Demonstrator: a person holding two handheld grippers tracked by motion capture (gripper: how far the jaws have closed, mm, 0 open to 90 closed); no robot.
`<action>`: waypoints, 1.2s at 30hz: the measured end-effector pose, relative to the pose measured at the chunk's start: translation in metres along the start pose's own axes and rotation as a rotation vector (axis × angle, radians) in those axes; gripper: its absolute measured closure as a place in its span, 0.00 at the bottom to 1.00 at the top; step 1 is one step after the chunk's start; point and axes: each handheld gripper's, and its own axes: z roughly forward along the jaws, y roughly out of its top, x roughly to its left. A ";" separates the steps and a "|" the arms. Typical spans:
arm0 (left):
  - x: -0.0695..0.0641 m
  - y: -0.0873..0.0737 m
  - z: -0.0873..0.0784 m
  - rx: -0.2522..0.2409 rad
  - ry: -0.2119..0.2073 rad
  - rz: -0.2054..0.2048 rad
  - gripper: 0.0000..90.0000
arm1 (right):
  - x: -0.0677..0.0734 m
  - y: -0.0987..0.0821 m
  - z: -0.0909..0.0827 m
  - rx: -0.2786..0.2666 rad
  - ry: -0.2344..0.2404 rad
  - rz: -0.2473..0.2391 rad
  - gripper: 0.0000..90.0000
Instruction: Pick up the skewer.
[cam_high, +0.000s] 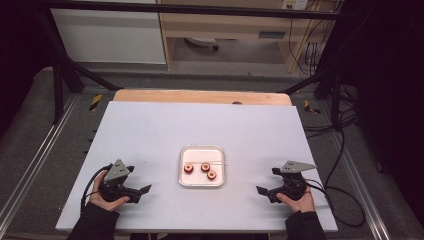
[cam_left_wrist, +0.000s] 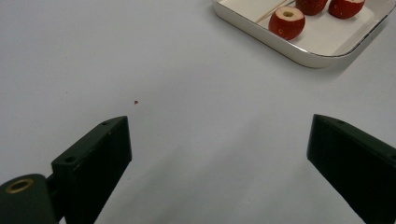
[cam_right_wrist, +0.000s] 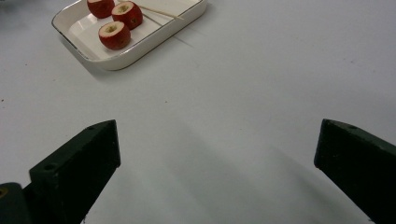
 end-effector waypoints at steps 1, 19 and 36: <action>0.000 0.000 0.000 0.000 0.000 0.000 0.07 | 0.000 0.000 0.000 -0.001 0.001 0.001 0.01; -0.015 0.029 0.011 0.017 -0.045 0.079 0.07 | 0.000 0.001 0.000 0.002 -0.002 -0.002 0.01; -0.042 0.073 0.049 0.067 -0.064 0.219 0.15 | 0.000 0.000 0.003 0.024 0.000 -0.006 0.02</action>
